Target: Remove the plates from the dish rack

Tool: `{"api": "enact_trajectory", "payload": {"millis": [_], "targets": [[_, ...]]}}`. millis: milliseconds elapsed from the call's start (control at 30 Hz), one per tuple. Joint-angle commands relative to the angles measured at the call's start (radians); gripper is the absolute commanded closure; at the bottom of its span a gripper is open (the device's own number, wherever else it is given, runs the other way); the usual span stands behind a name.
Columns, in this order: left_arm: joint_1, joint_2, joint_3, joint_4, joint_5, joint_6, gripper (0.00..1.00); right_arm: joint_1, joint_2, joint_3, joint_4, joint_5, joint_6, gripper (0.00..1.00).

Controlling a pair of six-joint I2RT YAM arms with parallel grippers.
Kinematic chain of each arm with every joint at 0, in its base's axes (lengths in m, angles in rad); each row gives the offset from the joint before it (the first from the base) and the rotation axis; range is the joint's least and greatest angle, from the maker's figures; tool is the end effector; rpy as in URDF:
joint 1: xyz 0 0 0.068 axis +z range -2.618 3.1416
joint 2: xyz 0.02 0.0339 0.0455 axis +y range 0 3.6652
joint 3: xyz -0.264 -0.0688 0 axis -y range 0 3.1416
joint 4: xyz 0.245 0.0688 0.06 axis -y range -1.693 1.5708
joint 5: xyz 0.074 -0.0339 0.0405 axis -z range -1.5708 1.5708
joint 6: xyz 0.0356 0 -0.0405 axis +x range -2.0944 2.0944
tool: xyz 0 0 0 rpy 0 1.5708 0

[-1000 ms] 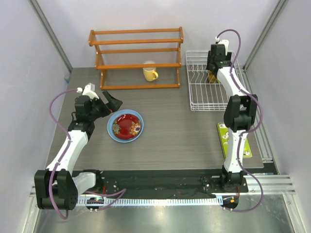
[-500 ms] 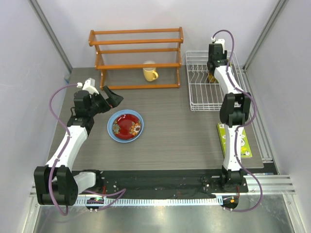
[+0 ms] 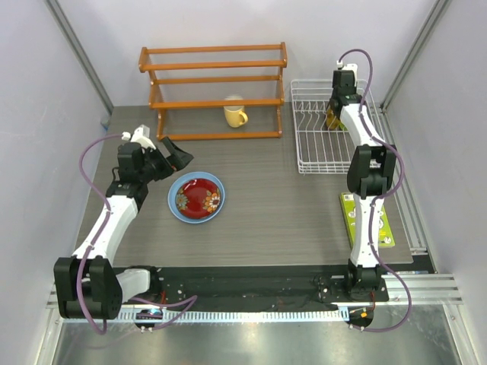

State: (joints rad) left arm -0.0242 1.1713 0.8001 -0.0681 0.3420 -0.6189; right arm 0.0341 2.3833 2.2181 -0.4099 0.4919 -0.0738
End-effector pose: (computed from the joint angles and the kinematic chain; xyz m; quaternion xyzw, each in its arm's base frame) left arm 0.2644 -0.0183 0.2780 -0.1565 0.8221 -0.3032 0.4558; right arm 0.5519 0.0020 0.2566 0.0701 0.8572 -0.2231 0.4588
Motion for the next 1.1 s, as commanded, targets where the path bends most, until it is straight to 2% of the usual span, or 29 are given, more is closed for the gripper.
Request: {"api": "enact_trajectory", "payload": {"millis": [0,33,100,133,167,233,267,400,467,667,733,767,900,967,1000,1067], "targets": [[0.003,-0.018,-0.009,0.024,0.028,0.015,0.00,-0.003,-0.004,-0.005,0.014,-0.050,0.002,0.69],[0.003,-0.019,-0.012,0.033,0.031,0.015,0.00,-0.003,-0.001,-0.006,0.013,-0.055,0.005,0.76],[0.003,-0.019,-0.015,0.039,0.041,0.015,0.01,-0.005,-0.003,-0.009,0.013,-0.071,0.009,0.81],[0.001,-0.018,-0.015,0.047,0.049,0.018,0.01,-0.005,-0.001,-0.011,0.010,-0.078,0.012,0.91],[0.003,-0.015,-0.015,0.050,0.064,0.016,0.00,-0.005,-0.001,-0.014,0.008,-0.084,0.012,0.95],[0.003,-0.006,-0.016,0.054,0.074,0.013,0.01,-0.005,-0.007,-0.015,0.005,-0.091,0.017,0.99],[0.003,-0.007,-0.018,0.056,0.071,0.013,0.01,-0.005,-0.010,-0.020,0.005,-0.095,0.020,0.99],[0.001,-0.004,-0.024,0.063,0.071,0.013,0.19,0.009,-0.052,-0.032,0.005,-0.056,0.019,0.99],[0.003,0.001,-0.030,0.065,0.065,0.011,0.20,0.019,-0.094,-0.043,0.016,-0.004,0.005,0.99],[0.001,0.005,-0.044,0.086,0.058,0.021,0.14,0.087,-0.237,-0.112,0.129,0.177,-0.081,0.99],[0.003,0.002,-0.045,0.087,0.055,0.022,0.10,0.101,-0.297,-0.145,0.181,0.237,-0.125,0.99],[0.000,-0.001,-0.047,0.088,0.057,0.019,0.04,0.118,-0.314,-0.153,0.192,0.278,-0.139,0.99],[0.000,0.004,-0.053,0.116,0.077,0.008,0.01,0.158,-0.410,-0.184,0.210,0.336,-0.192,0.99],[-0.003,0.005,-0.062,0.132,0.094,0.001,0.01,0.180,-0.455,-0.201,0.188,0.336,-0.155,0.99],[-0.002,0.011,-0.065,0.154,0.101,-0.005,0.01,0.187,-0.479,-0.225,0.139,0.285,-0.124,0.99],[-0.005,0.011,-0.081,0.175,0.117,-0.013,0.01,0.204,-0.568,-0.264,0.086,0.216,0.014,0.99]]}}
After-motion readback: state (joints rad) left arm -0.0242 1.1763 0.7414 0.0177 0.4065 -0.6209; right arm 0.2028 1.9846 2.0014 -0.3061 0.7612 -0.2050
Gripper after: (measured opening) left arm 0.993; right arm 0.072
